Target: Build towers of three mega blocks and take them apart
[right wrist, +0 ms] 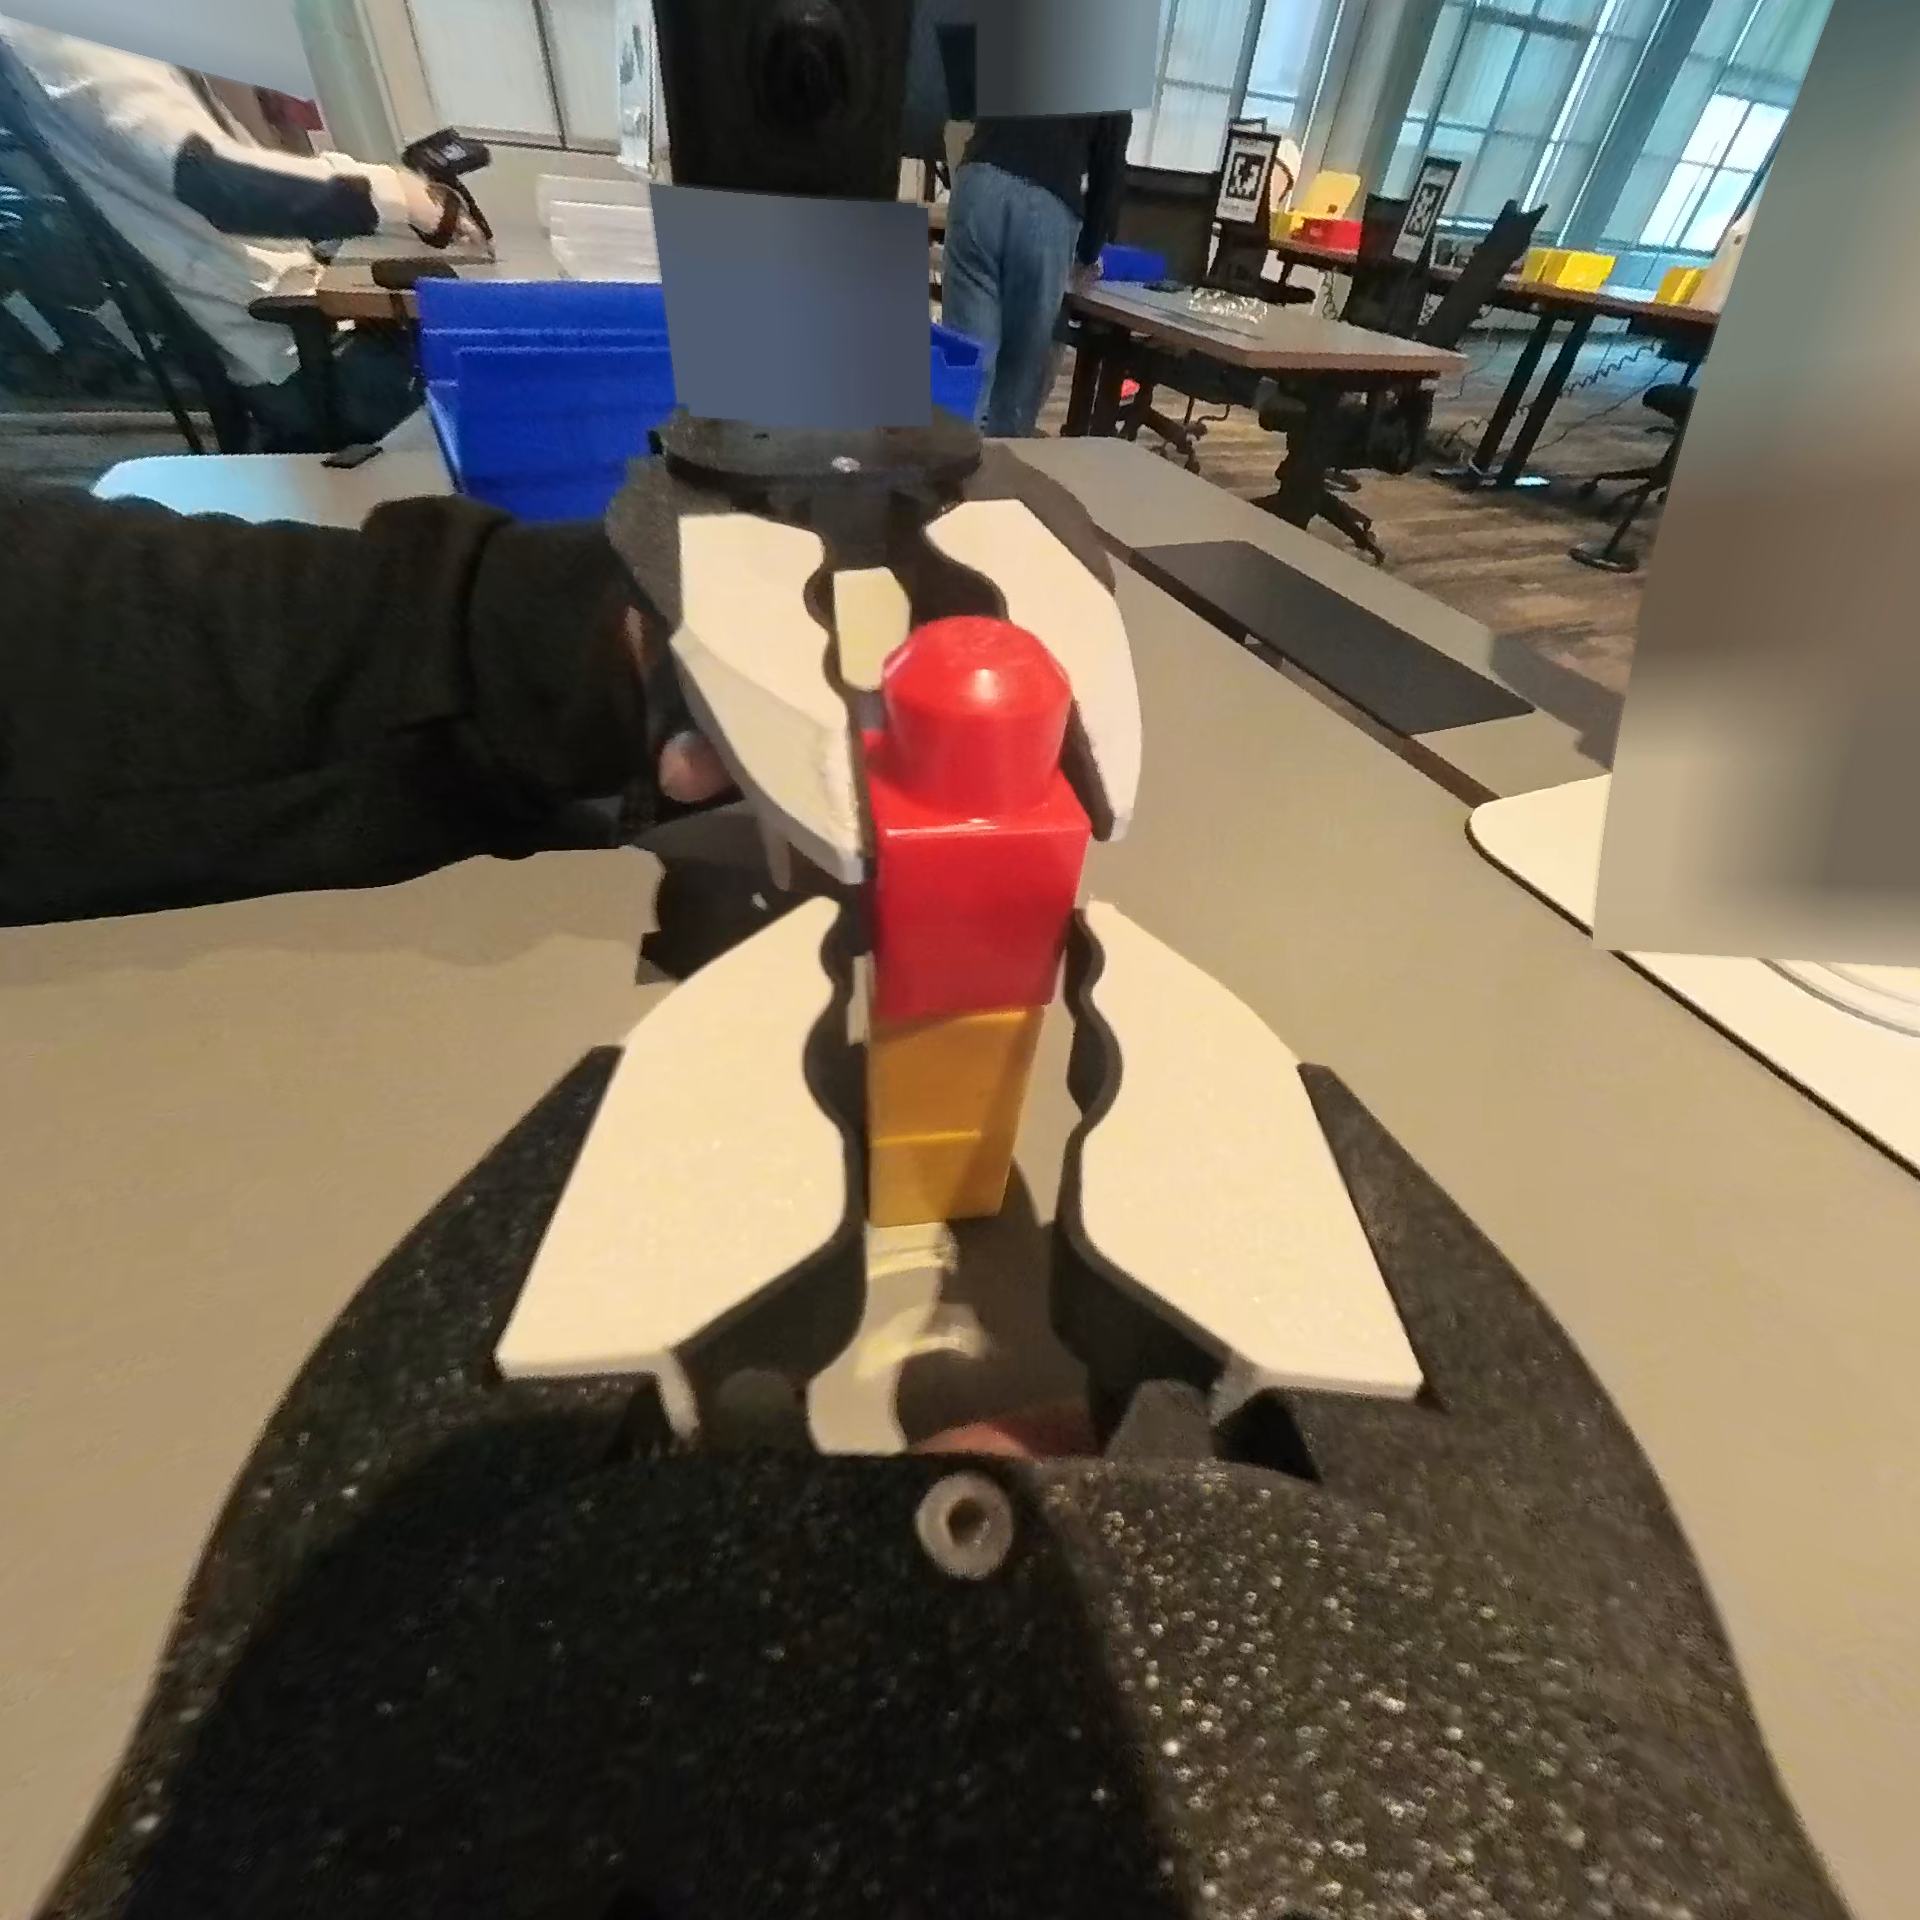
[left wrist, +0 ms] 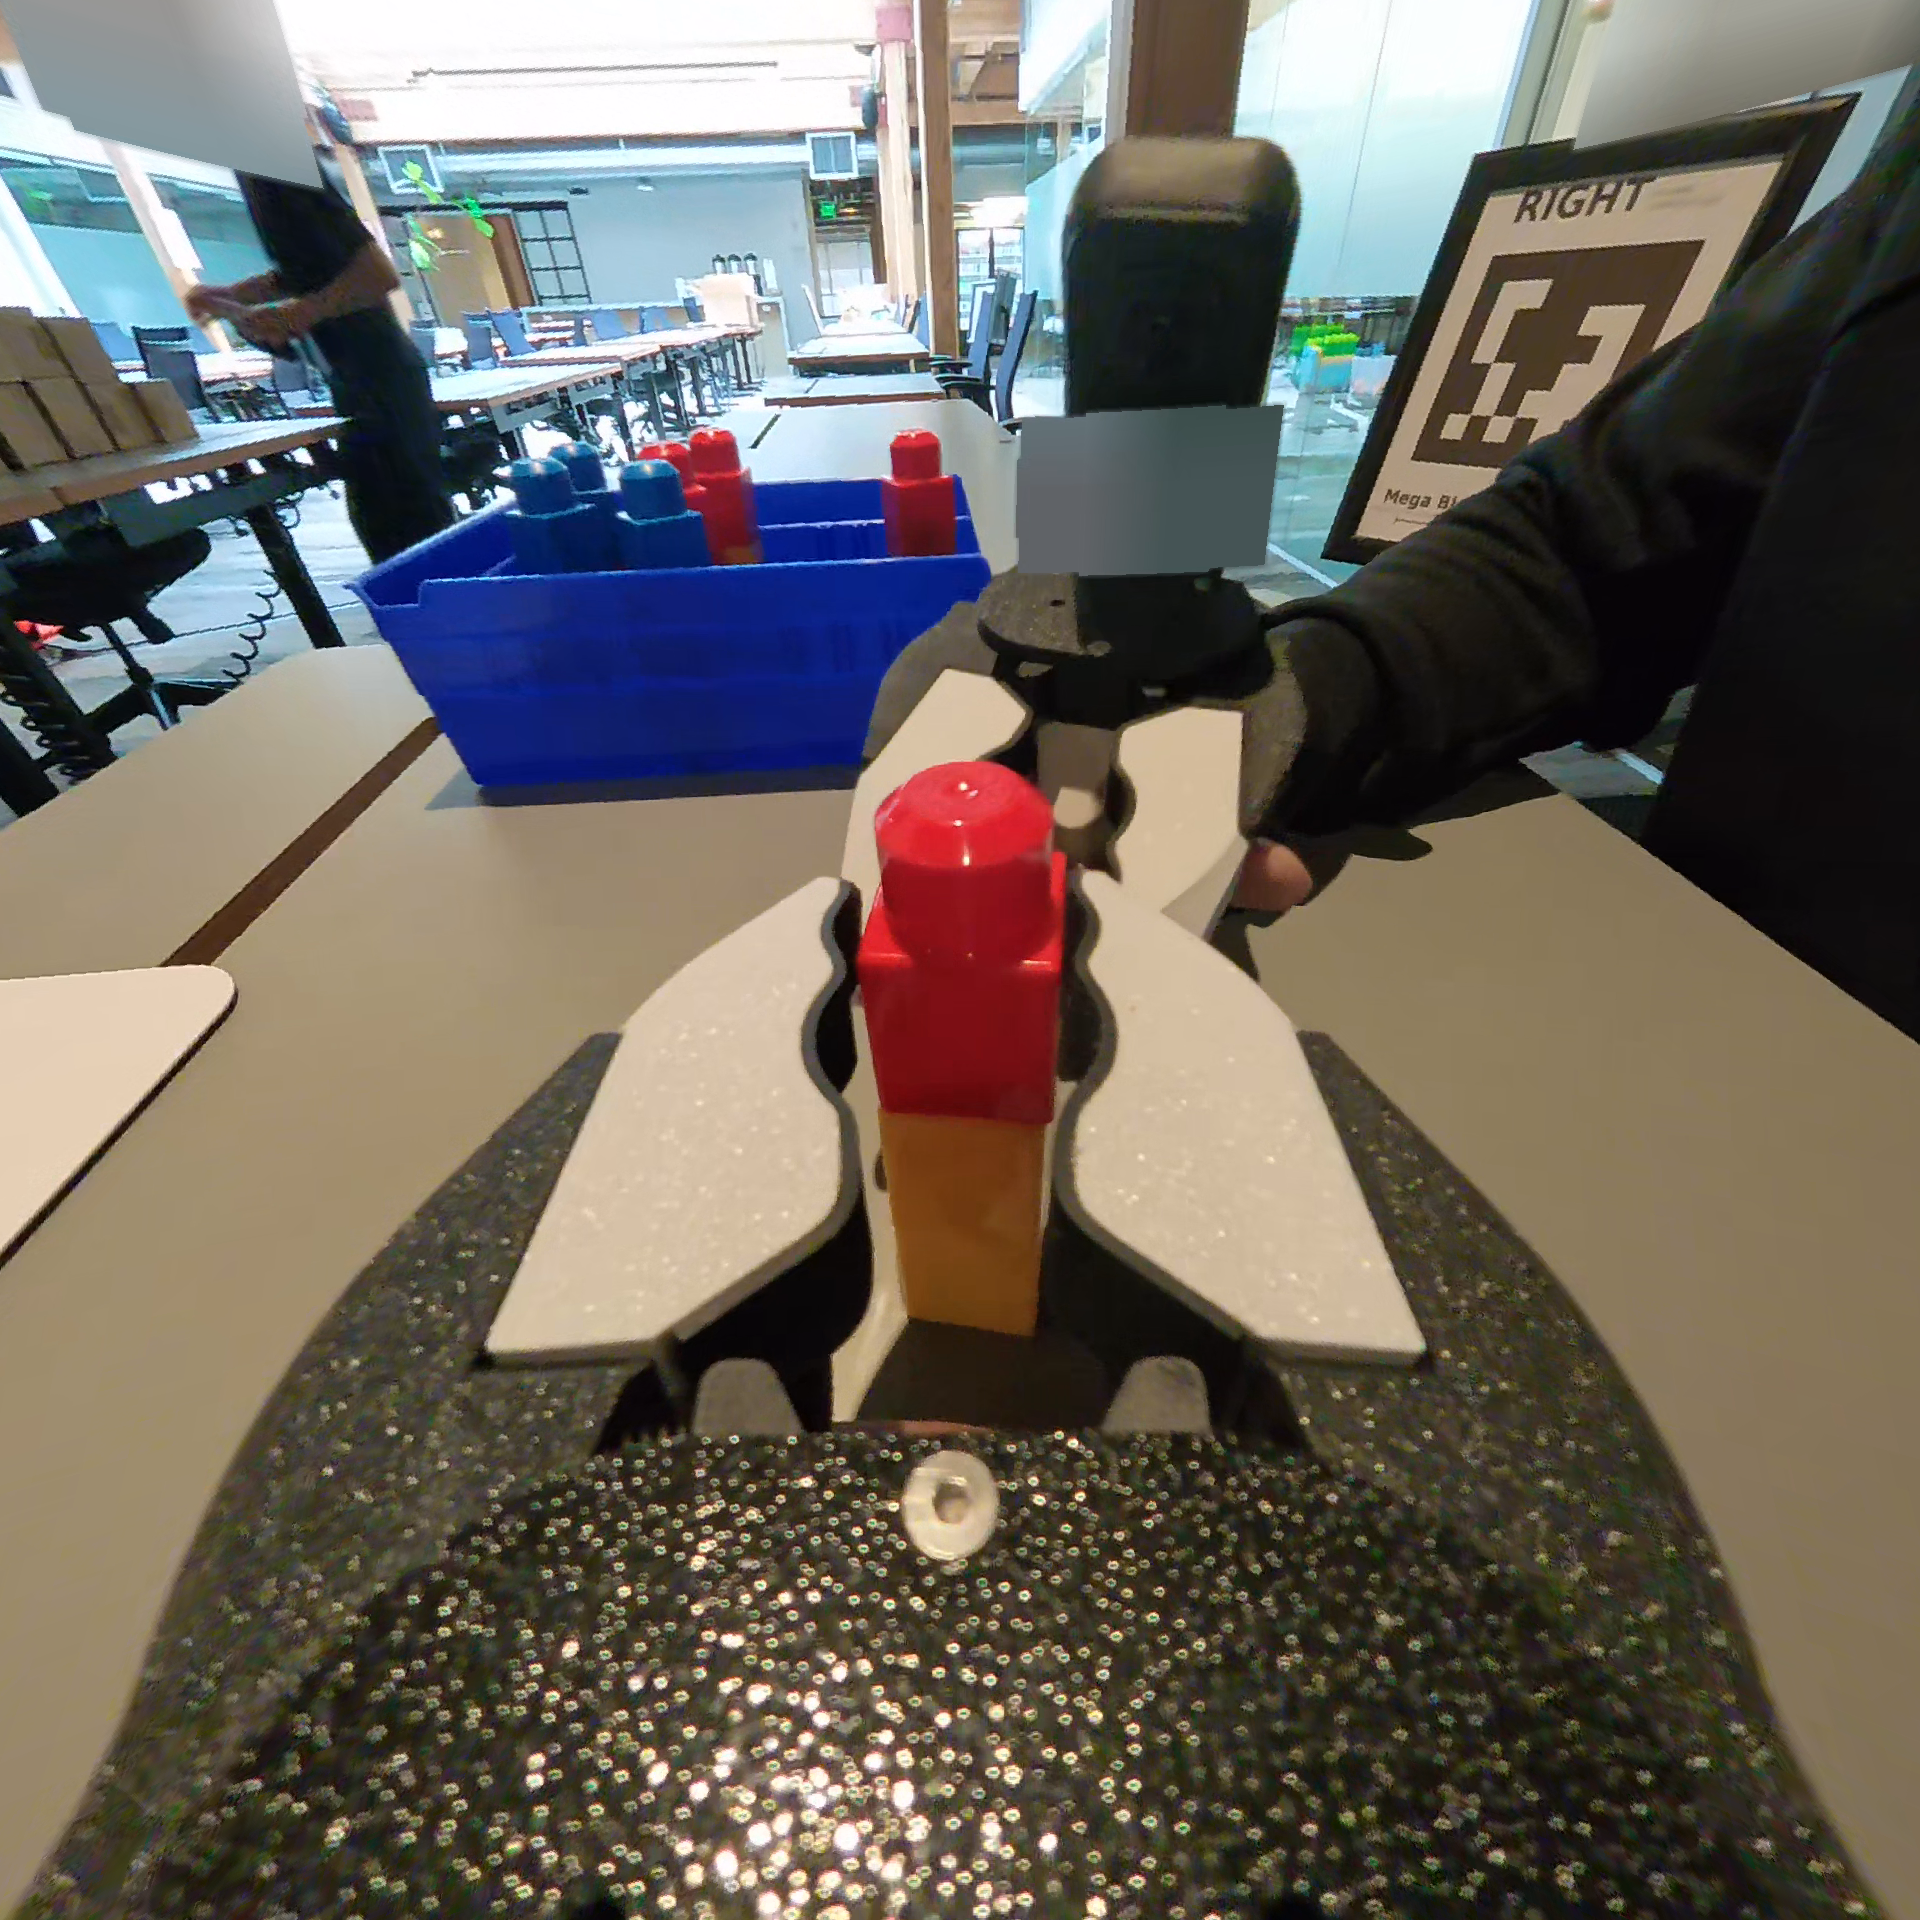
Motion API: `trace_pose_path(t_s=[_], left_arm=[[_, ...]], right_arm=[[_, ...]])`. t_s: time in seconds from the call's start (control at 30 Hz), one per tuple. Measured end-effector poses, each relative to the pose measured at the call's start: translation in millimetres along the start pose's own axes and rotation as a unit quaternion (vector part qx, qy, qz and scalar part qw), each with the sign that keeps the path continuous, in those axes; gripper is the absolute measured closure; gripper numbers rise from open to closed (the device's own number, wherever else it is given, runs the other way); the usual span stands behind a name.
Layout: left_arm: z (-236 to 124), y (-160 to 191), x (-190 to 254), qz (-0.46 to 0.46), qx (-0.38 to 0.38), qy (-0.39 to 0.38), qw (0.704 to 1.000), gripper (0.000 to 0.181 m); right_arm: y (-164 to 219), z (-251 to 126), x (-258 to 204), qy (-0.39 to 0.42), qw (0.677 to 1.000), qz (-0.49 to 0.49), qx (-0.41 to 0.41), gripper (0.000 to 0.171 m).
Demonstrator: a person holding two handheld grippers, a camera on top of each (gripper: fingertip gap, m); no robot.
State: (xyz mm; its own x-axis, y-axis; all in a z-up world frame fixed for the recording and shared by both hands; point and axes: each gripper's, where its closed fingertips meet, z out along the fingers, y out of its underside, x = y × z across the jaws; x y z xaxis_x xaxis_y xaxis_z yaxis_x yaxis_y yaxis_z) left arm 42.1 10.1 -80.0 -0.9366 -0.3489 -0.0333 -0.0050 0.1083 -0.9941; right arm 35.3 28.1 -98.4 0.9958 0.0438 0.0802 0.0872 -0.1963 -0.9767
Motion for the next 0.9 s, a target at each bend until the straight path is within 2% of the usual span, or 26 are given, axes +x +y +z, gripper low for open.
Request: trace_pose_path(t_s=[0.37,0.6,0.67,0.77,0.9], left_arm=[[-1,1,2,-0.009,0.002,0.037,0.999,0.144],[-6,3,2,-0.008,-0.010,-0.003,1.000,0.143],[-16,3,7,-0.042,0.010,0.012,0.999,0.139],[-20,25,11,-0.047,-0.048,0.019,0.998,0.138],[-17,31,5,-0.056,-0.071,0.007,0.996,0.141]], right_arm=[[4,3,-1,-0.016,0.999,0.028,-0.012,0.135],[4,3,0,-0.024,0.999,0.034,-0.007,0.135],[4,1,-1,-0.030,0.999,0.037,-0.006,0.136],[4,0,0,-0.035,0.999,0.036,-0.006,0.136],[5,-1,1,-0.038,0.998,0.039,-0.008,0.135]])
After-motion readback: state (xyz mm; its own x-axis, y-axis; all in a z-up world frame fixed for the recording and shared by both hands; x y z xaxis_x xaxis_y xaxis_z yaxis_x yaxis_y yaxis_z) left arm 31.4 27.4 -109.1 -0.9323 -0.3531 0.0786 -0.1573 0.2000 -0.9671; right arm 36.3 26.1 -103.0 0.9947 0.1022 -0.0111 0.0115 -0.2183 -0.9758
